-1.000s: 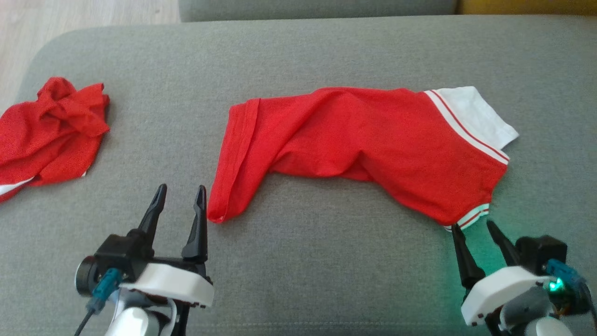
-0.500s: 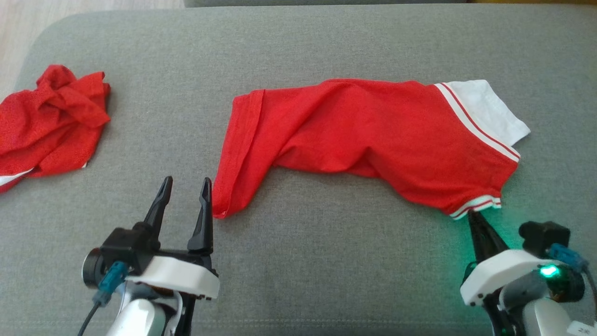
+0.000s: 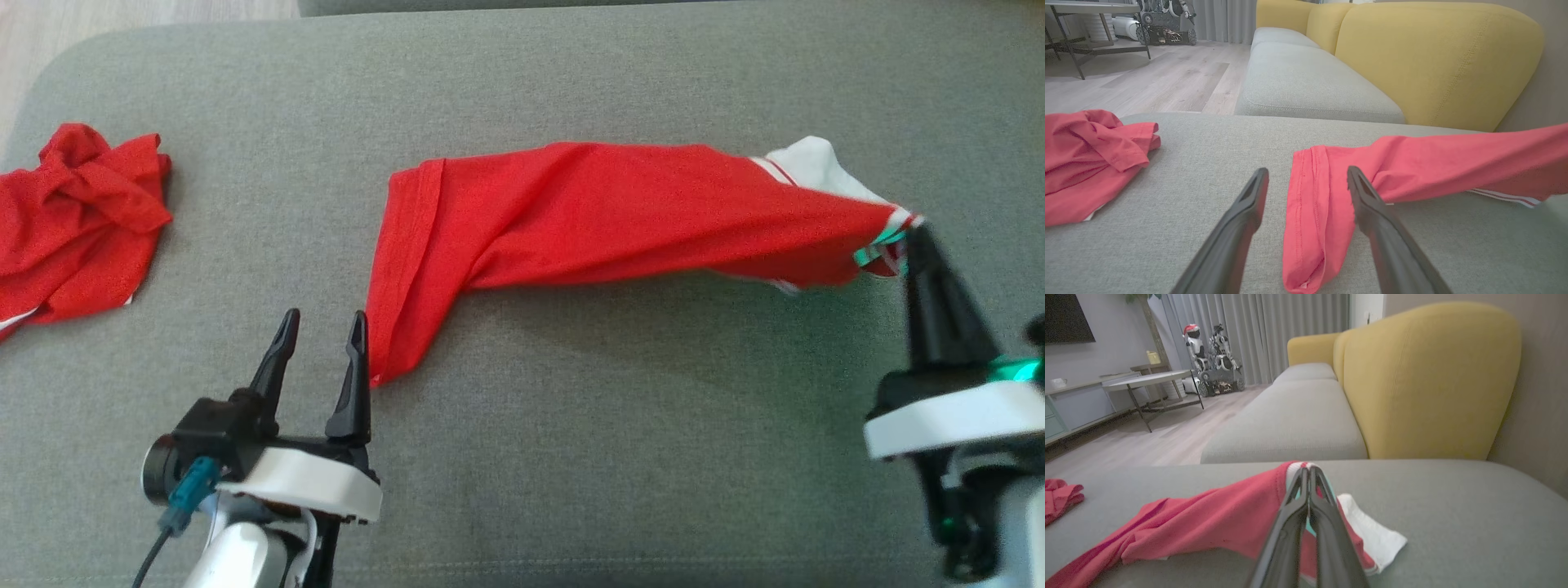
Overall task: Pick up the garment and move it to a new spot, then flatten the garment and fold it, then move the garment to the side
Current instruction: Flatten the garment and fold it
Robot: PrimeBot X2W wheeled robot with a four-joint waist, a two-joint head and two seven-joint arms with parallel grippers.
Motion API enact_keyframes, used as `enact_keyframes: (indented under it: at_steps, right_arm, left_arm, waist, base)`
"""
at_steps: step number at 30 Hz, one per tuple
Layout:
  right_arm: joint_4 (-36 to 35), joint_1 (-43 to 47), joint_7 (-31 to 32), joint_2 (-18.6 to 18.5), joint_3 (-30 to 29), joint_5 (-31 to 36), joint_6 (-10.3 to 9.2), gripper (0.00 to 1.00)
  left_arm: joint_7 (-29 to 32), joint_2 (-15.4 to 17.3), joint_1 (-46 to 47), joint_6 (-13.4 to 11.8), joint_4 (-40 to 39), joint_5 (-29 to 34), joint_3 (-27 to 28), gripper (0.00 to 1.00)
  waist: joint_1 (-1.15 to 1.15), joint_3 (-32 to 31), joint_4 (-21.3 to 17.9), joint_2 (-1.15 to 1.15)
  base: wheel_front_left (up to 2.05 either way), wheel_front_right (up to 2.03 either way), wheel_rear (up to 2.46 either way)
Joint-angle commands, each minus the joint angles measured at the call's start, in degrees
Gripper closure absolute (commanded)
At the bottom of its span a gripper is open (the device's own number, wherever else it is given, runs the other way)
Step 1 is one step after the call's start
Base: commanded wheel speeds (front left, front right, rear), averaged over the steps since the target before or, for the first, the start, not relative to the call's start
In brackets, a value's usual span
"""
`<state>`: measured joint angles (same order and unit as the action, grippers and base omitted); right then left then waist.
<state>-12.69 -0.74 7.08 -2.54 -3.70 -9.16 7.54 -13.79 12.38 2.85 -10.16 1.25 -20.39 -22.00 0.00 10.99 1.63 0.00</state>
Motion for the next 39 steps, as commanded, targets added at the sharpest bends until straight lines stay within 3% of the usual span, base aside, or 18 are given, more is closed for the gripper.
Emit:
enact_keyframes:
  at_steps: [1,7,12,22,23,24,25,39]
  right_arm:
    - [-3.8,-2.7,0.7,-0.5,0.6,0.4,-0.05,1.00]
    - [-9.8,-4.1,6.0,-0.9,-1.5,0.4,-0.05,1.00]
    - [-6.4,-7.0,8.1,-2.7,-2.1,-1.5,-0.05,1.00]
    - [-1.3,-6.7,5.6,-2.4,-1.0,-2.0,-0.05,1.00]
    - [-0.9,-6.6,5.1,-2.3,-0.7,-1.8,-0.05,0.82]
    - [-0.5,-6.4,4.5,-2.3,-0.4,-1.5,-0.05,0.16]
    - [0.0,-6.1,3.7,-2.3,0.1,-1.0,-0.05,0.00]
    - [5.4,2.0,-7.3,-1.2,6.3,2.3,-0.05,0.00]
  left_arm:
    - [-0.8,0.4,2.7,-0.1,-1.6,-0.6,2.0,0.00]
    - [-0.9,-0.2,3.4,0.3,-1.1,-0.7,1.8,0.00]
    - [-1.1,-1.1,4.4,1.1,-0.4,-0.6,1.3,0.00]
    - [-1.2,-1.7,4.5,1.4,0.0,-0.1,2.1,0.00]
    - [-1.2,-1.7,4.5,1.4,-0.1,0.0,2.1,0.00]
    - [-1.2,-1.7,4.5,1.4,0.0,0.1,2.2,0.00]
    - [-1.2,-1.7,4.5,1.5,0.0,0.1,2.3,0.00]
    - [-1.2,-0.3,1.5,1.2,0.5,1.4,3.1,0.00]
  waist:
    - [0.00,0.0,0.0,0.00]
    - [0.00,0.1,0.9,0.00]
    - [0.00,0.7,3.0,0.00]
    - [0.00,1.1,3.7,0.00]
    - [0.00,1.1,3.7,0.00]
    - [0.00,1.0,3.6,0.00]
    - [0.00,0.9,3.5,0.00]
    - [0.00,-4.3,2.0,0.00]
  base:
    - [0.00,0.00,0.00]
    - [0.00,0.00,0.00]
    - [0.00,0.00,0.00]
    - [0.00,0.00,0.00]
    - [0.00,0.00,0.00]
    - [0.00,0.00,0.00]
    - [0.00,0.00,0.00]
    - [0.00,0.00,0.00]
